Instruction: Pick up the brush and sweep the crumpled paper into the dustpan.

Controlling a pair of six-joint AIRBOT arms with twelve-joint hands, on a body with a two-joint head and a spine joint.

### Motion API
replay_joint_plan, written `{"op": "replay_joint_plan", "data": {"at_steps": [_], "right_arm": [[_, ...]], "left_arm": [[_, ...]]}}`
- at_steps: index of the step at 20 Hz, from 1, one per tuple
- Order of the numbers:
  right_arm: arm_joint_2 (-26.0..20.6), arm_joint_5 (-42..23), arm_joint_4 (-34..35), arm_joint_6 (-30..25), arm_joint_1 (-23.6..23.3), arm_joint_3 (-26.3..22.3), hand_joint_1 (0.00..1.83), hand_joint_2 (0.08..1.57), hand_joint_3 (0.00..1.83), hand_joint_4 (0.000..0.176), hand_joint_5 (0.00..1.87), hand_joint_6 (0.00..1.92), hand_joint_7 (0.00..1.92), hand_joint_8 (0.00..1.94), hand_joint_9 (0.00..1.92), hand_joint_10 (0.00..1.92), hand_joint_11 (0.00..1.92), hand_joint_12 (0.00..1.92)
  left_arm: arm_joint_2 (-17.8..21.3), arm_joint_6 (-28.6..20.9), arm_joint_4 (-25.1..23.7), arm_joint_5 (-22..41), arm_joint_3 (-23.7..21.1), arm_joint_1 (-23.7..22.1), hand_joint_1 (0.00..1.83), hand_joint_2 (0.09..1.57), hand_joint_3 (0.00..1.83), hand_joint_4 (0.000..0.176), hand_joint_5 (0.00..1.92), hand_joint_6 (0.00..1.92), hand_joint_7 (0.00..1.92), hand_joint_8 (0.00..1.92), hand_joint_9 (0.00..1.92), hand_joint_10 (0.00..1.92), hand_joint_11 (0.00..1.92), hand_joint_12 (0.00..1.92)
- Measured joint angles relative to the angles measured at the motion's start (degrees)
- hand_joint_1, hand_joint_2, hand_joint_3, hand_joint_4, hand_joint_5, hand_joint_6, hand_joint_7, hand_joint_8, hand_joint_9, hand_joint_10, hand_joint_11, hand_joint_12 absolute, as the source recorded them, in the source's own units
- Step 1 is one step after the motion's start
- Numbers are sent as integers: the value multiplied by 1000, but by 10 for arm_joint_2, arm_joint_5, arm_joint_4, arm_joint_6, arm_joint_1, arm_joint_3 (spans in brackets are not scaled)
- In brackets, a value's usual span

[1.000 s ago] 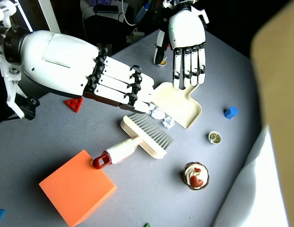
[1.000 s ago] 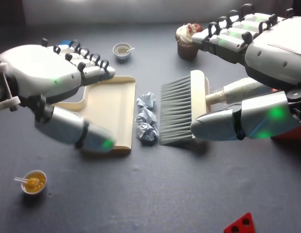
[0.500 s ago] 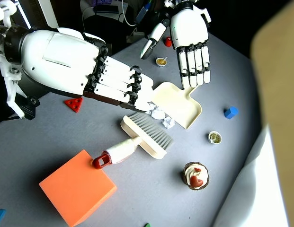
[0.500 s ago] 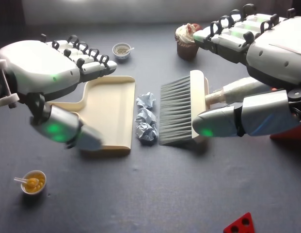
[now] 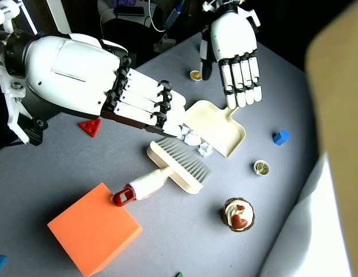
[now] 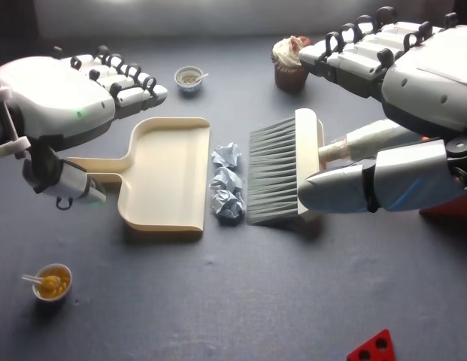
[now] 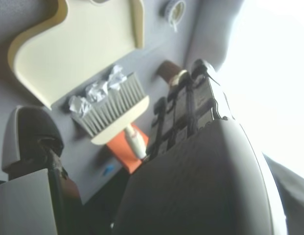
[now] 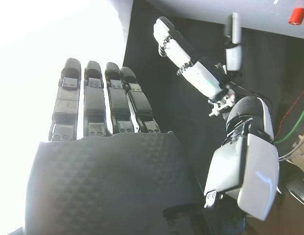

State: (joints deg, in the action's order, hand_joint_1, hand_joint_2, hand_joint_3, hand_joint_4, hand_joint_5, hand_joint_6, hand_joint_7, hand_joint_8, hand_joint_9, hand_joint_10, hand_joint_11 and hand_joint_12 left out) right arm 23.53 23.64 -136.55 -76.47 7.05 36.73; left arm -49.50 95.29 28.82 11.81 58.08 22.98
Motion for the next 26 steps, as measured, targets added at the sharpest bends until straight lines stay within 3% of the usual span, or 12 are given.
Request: {"op": "replay_joint_plan", "data": {"at_steps": [5, 9, 10, 12, 13, 14, 15, 20, 26], "right_arm": [[0, 0, 0, 0, 0, -2, 0, 879, 3, 0, 43, 5, 70, 5, 88, 5, 97, 52], [0, 0, 0, 0, 0, -2, 0, 877, 1, 0, 55, 7, 72, 3, 84, 2, 81, 41], [0, 0, 0, 0, 0, -2, 0, 886, 4, 0, 64, 10, 83, 7, 94, 5, 90, 43], [0, 0, 0, 0, 0, -2, 0, 881, 1, 0, 59, 5, 86, 7, 99, 6, 104, 48], [-1, 0, 0, 0, 0, -2, 0, 882, 1, 0, 36, 0, 69, 1, 82, 1, 87, 39], [-1, 0, 0, 0, 0, -2, 0, 876, 0, 0, 32, 0, 61, 0, 75, 0, 85, 37], [-1, 0, 0, 0, 0, -3, 0, 871, 0, 0, 36, 2, 62, 1, 76, 1, 88, 38], [-1, 0, 0, 0, 0, -5, 0, 889, 3, 0, 57, 7, 84, 6, 91, 6, 105, 40], [-1, 0, 0, 0, 0, -7, 0, 906, 7, 0, 33, 6, 61, 7, 70, 10, 92, 28]], "left_arm": [[-23, 16, 45, 26, 16, 39, 923, 1014, 5, 0, 0, 0, 0, 0, 22, 3, 15, 20], [-34, 56, 108, 54, 30, 66, 843, 1047, 12, 0, 51, 17, 24, 8, 43, 10, 48, 36], [-37, 58, 117, 59, 36, 70, 807, 1064, 6, 10, 131, 14, 54, 5, 63, 6, 67, 48], [-40, 70, 139, 72, 43, 78, 754, 1106, 6, 46, 201, 9, 52, 1, 60, 1, 55, 48], [-45, 80, 156, 77, 49, 81, 787, 1103, 1, 50, 246, 19, 59, 3, 66, 3, 56, 50], [-49, 85, 165, 84, 52, 84, 775, 1107, 2, 69, 273, 24, 65, 5, 67, 3, 68, 56], [-54, 86, 170, 89, 57, 88, 781, 1107, 1, 76, 308, 12, 66, 2, 74, 2, 74, 63], [-77, 86, 177, 95, 80, 94, 816, 1094, 2, 106, 473, 10, 120, 0, 121, 1, 109, 89], [-93, 86, 179, 102, 105, 95, 832, 1078, 0, 102, 489, 7, 129, 0, 124, 2, 99, 89]]}}
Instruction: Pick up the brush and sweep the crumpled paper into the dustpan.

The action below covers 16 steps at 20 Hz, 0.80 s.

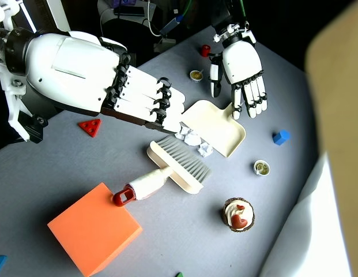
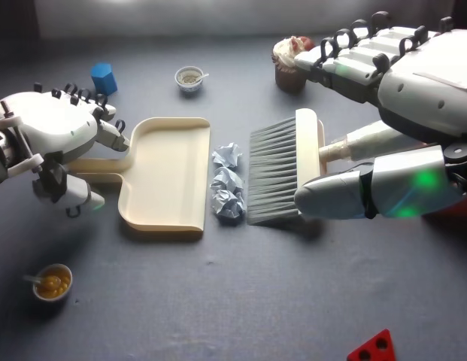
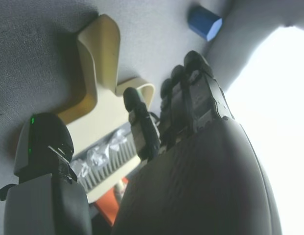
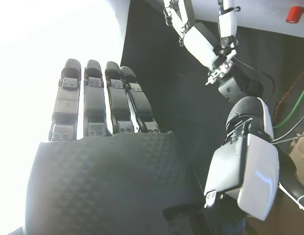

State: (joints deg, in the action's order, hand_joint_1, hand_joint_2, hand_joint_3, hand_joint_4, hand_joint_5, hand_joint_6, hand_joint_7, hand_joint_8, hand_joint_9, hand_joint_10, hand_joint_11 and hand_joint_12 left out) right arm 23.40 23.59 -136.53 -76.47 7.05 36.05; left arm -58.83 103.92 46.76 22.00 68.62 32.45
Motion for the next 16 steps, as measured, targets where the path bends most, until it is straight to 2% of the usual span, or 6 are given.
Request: {"op": "replay_joint_plan", "data": {"at_steps": [1, 12, 13, 14, 15, 16], "right_arm": [[0, 1, 0, 0, 0, 0, 0, 903, 4, 0, 37, 7, 60, 6, 72, 10, 96, 30], [-1, 0, 0, 0, 0, 0, 0, 900, 0, 0, 76, 15, 87, 10, 89, 8, 114, 30], [-1, 0, 0, 0, 0, 0, 0, 892, 0, 0, 58, 6, 75, 4, 82, 4, 105, 25], [-1, 0, 0, 0, 0, 0, 0, 895, 0, 0, 61, 6, 77, 4, 86, 5, 107, 26], [-1, 0, 0, 0, 0, 0, 0, 897, 0, 0, 58, 5, 73, 2, 83, 4, 104, 24], [-1, 0, 0, 0, 0, 0, 0, 897, 0, 0, 47, 0, 58, 0, 70, 0, 92, 18]], "left_arm": [[-1, 0, 0, 0, 3, 0, 881, 1060, 0, 89, 520, 16, 150, 8, 139, 7, 113, 95], [-46, -1, 13, 12, 42, 9, 870, 1061, 0, 92, 570, 22, 152, 8, 140, 6, 107, 101], [-46, -2, 14, 16, 42, 11, 875, 1070, 1, 87, 610, 13, 161, 3, 140, 2, 100, 103], [-47, -2, 15, 19, 42, 13, 984, 1059, 0, 30, 778, 21, 246, 8, 214, 9, 150, 129], [-48, -6, 17, 25, 42, 14, 1053, 1084, 0, 66, 978, 714, 278, 17, 241, 15, 176, 151], [-52, -4, 16, 31, 42, 14, 1094, 1097, 2, 0, 1004, 883, 295, 14, 227, 5, 168, 150]]}}
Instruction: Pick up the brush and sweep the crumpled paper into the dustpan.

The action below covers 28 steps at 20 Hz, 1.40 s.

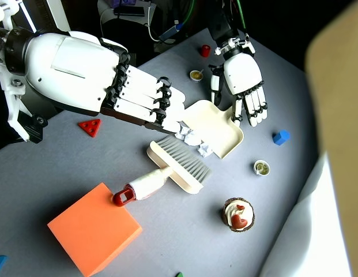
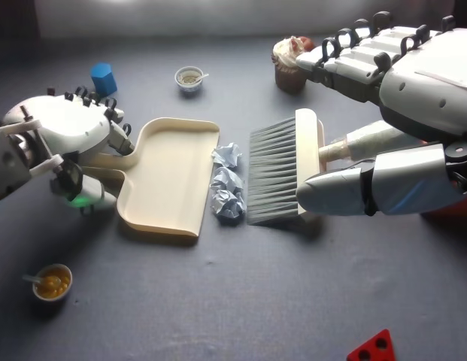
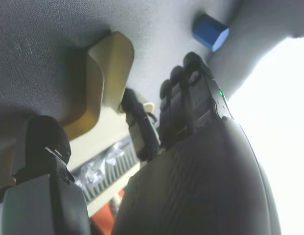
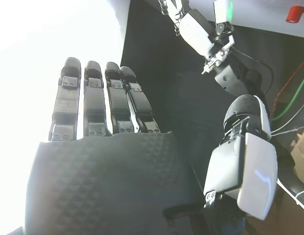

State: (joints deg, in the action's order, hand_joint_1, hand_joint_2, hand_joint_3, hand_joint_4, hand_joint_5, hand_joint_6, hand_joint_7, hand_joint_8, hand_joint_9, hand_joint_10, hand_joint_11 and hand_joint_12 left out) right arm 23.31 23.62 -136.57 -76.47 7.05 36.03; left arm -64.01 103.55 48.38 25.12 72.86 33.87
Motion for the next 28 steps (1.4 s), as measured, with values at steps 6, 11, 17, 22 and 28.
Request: {"op": "replay_joint_plan", "data": {"at_steps": [6, 11, 17, 22, 28], "right_arm": [[-1, 0, 0, 0, 0, -2, 0, 910, 3, 0, 38, 10, 52, 6, 71, 5, 101, 19], [-1, 0, 0, -1, 0, -2, 482, 1064, 6, 0, 4, 0, 11, 0, 41, 2, 93, 11], [-1, 0, 1, -1, 0, -3, 878, 1119, 14, 0, 6, 2, 13, 4, 38, 8, 78, 13], [-1, 0, 2, -2, 0, -7, 1095, 1037, 0, 0, 64, 18, 53, 16, 72, 14, 101, 21], [-1, 14, 3, -2, 0, -14, 1254, 1036, 2, 0, 106, 6, 119, 5, 121, 6, 146, 31]], "left_arm": [[-1, 2, -3, 10, 0, 0, 1149, 1087, 2, 0, 1051, 858, 324, 2, 225, 1, 161, 146], [0, 2, -5, 9, 0, 0, 1145, 1087, 0, 0, 1053, 856, 320, 3, 222, 2, 138, 140], [2, 3, -7, -6, 16, -2, 1121, 1096, 3, 0, 1028, 899, 294, 4, 204, 3, 132, 147], [-14, 8, -9, -14, 29, -16, 1127, 1091, 1, 0, 1043, 873, 305, 0, 187, 0, 100, 152], [-45, 9, -21, -37, 56, -44, 1106, 1099, 1, 0, 1024, 907, 295, 2, 199, 3, 108, 175]]}}
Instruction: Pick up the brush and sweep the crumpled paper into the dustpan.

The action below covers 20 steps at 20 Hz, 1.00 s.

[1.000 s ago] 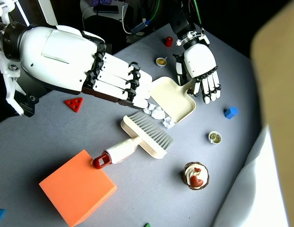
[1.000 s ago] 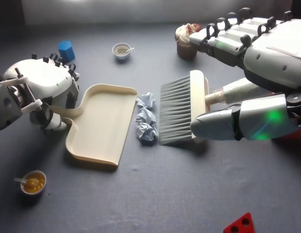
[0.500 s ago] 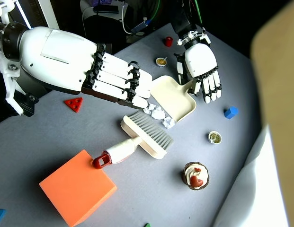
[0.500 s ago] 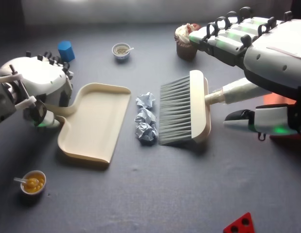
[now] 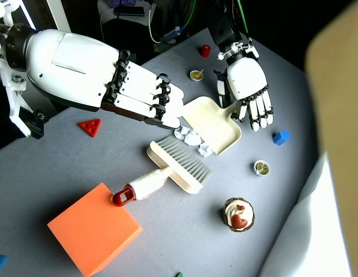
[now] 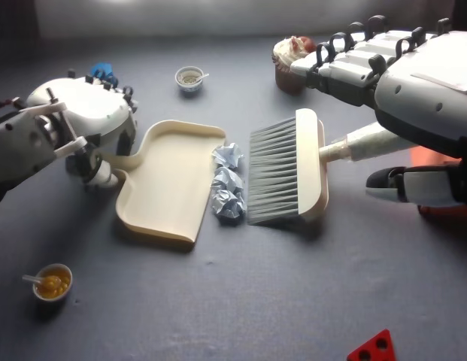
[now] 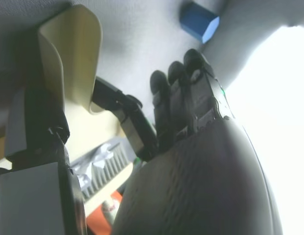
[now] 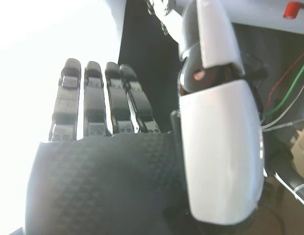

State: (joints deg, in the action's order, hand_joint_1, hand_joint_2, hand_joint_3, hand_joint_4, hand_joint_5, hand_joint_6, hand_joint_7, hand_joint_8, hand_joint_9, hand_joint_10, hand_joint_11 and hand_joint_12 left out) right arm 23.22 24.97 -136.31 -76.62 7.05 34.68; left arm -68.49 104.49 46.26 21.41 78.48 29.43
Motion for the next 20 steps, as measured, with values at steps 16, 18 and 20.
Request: {"op": "replay_joint_plan", "data": {"at_steps": [16, 18, 20], "right_arm": [[1, 81, 46, 55, 14, -30, 1276, 1032, 0, 0, 133, 8, 164, 6, 156, 4, 136, 10], [16, 134, 98, 125, 26, -45, 1250, 1028, 0, 0, 128, 4, 151, 0, 141, 0, 114, 2], [42, 219, 146, 192, 45, -62, 1228, 1029, 0, 0, 114, 0, 143, 0, 135, 0, 87, 0]], "left_arm": [[-21, -26, -48, -39, 64, -38, 1125, 1089, 0, 0, 1044, 872, 297, 0, 194, 0, 90, 236], [-24, -26, -49, -40, 68, -44, 1123, 1089, 0, 0, 1044, 872, 300, 1, 190, 0, 75, 231], [-30, -27, -51, -43, 69, -51, 1123, 1089, 0, 0, 1045, 872, 302, 2, 210, 8, 103, 245]]}}
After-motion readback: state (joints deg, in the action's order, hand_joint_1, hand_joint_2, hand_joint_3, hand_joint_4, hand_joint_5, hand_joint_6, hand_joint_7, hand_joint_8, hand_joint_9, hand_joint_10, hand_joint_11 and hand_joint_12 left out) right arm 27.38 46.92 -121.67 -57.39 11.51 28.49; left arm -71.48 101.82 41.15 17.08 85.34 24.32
